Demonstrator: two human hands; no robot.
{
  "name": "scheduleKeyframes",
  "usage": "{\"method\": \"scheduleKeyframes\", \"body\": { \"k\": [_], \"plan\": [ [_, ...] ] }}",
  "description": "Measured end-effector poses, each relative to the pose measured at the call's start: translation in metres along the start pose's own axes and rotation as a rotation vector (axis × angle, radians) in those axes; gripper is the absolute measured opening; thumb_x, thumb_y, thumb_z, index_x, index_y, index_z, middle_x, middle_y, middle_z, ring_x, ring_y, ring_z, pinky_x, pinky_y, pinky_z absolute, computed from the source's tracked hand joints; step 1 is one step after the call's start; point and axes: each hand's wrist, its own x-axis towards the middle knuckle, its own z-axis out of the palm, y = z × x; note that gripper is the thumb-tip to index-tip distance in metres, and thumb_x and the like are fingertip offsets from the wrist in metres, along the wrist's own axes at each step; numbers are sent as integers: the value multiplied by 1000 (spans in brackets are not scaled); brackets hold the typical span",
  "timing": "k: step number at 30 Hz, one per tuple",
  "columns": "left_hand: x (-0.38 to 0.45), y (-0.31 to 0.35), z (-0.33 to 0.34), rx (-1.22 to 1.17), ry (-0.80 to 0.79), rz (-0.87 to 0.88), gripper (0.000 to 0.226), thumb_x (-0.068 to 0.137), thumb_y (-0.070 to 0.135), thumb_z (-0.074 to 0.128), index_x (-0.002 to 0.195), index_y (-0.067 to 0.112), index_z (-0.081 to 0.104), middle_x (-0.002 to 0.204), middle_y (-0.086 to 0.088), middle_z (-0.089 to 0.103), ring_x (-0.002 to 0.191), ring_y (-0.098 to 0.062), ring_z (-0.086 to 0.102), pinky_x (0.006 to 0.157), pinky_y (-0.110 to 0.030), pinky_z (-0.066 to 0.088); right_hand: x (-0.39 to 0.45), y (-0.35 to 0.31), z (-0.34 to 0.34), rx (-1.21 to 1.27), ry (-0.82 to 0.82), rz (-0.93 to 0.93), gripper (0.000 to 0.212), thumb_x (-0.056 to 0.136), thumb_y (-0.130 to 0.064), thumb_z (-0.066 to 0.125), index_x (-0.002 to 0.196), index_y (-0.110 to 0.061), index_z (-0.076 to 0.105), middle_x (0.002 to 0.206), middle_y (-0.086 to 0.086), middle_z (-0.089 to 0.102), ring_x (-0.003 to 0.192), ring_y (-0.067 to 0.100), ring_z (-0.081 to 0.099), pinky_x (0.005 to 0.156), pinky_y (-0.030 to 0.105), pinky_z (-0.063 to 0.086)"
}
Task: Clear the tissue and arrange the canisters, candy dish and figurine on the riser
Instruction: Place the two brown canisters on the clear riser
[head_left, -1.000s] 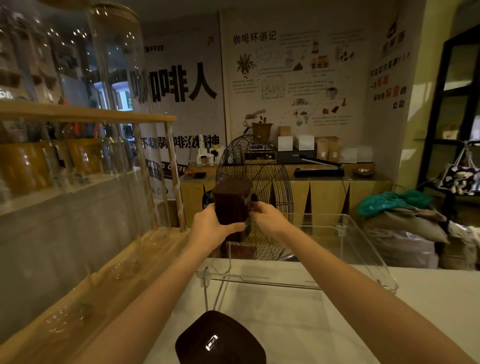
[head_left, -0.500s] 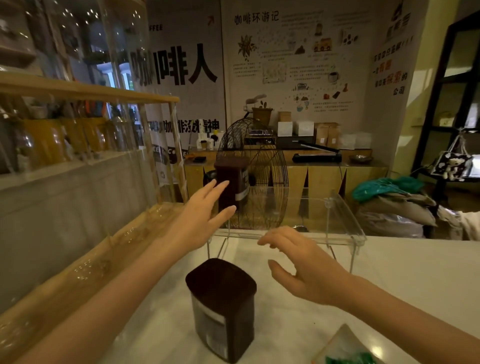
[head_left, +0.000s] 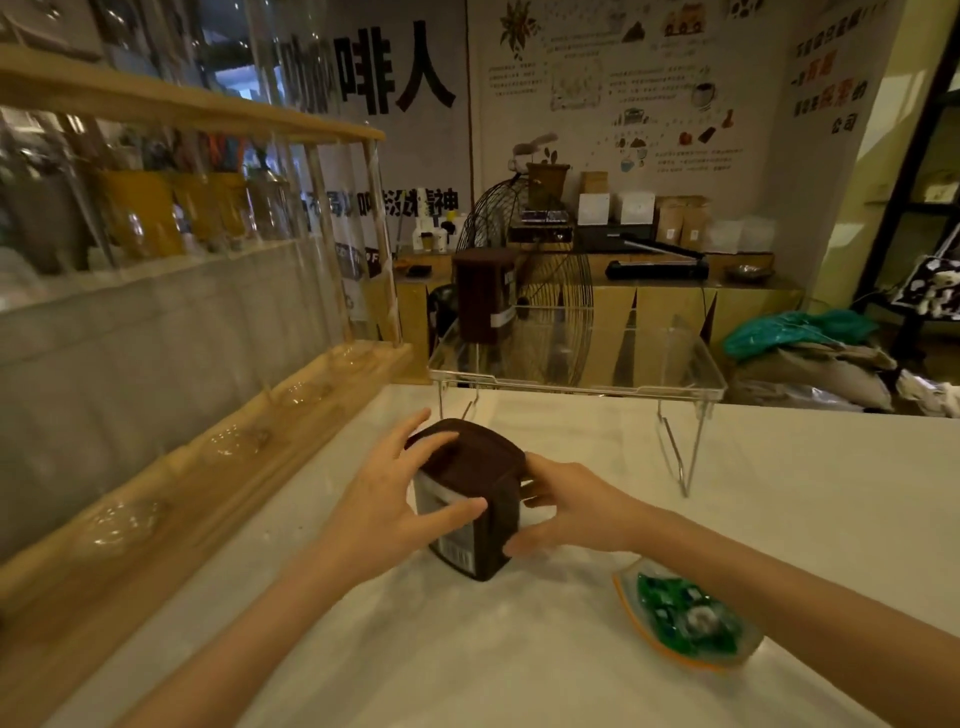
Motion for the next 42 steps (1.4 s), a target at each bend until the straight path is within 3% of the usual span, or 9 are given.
{"method": "scheduleKeyframes", "body": {
  "k": [3, 8, 11, 20, 26, 33, 35, 38, 42],
  "plan": [
    [-8, 1, 14, -144, 73, -155, 94, 50, 65, 63, 133, 33, 33, 151, 3, 23, 136, -15, 25, 111, -38, 30, 0, 0, 4, 36, 57, -15, 79, 66, -21, 80, 133, -22, 39, 129, 2, 58, 111, 17, 57, 97, 35, 50],
    [-10, 3, 33, -306, 169, -187, 97, 51, 43, 82, 133, 28, 32, 137, 2, 45, 116, -7, 42, 96, -25, 40, -1, 3, 9, 110, 170, -35, 72, 62, -14, 82, 126, -17, 49, 116, 8, 66, 101, 20, 64, 89, 38, 54],
    [-7, 7, 39, -305, 208, -201, 100, 48, 43, 84, 132, 27, 33, 135, 1, 47, 120, -14, 44, 101, -34, 43, -1, 3, 9, 79, 198, -53, 69, 61, -16, 83, 123, -15, 53, 112, 8, 68, 97, 19, 64, 87, 37, 55],
    [9, 19, 9, -422, 207, -232, 93, 48, 24, 87, 130, 22, 42, 125, 1, 56, 106, -10, 48, 87, -24, 43, -9, -16, -8, 37, 257, -136, 72, 62, -28, 82, 126, -18, 51, 110, 3, 68, 93, 10, 63, 83, 22, 53],
    [31, 51, -39, -502, 155, -114, 90, 50, 14, 85, 130, 19, 43, 121, -1, 57, 110, -16, 54, 77, -16, 44, -16, -44, -41, 199, 321, -178, 72, 62, -27, 81, 126, -23, 50, 105, -10, 66, 97, 5, 64, 85, 24, 53],
    [90, 89, -74, -535, 89, 8, 115, 34, 30, 81, 137, 22, 32, 127, -2, 58, 115, -18, 56, 99, -41, 46, -8, -58, -92, 275, 566, -230, 63, 59, -24, 83, 117, -25, 58, 95, -20, 67, 92, -1, 66, 81, 18, 54],
    [103, 93, -75, -564, 61, 72, 97, 41, 23, 82, 130, 19, 44, 120, 0, 63, 110, -16, 60, 94, -36, 51, -2, -58, -101, 270, 621, -243, 61, 59, -23, 83, 115, -26, 59, 89, -24, 66, 87, -7, 66, 76, 12, 54],
    [112, 90, -71, -555, 54, 116, 66, 56, 8, 80, 117, 16, 57, 107, 3, 68, 98, -6, 65, 78, -17, 55, 6, -53, -102, 249, 670, -236, 61, 58, -22, 84, 114, -28, 60, 85, -27, 64, 84, -8, 65, 77, 12, 54],
    [144, 83, -60, -560, 57, 126, 57, 59, 4, 78, 112, 13, 61, 89, 13, 70, 84, 4, 67, 69, -10, 53, 23, -41, -115, 147, 718, -200, 62, 62, -27, 82, 119, -25, 58, 91, -24, 64, 89, -7, 63, 80, 11, 50]
  ]
}}
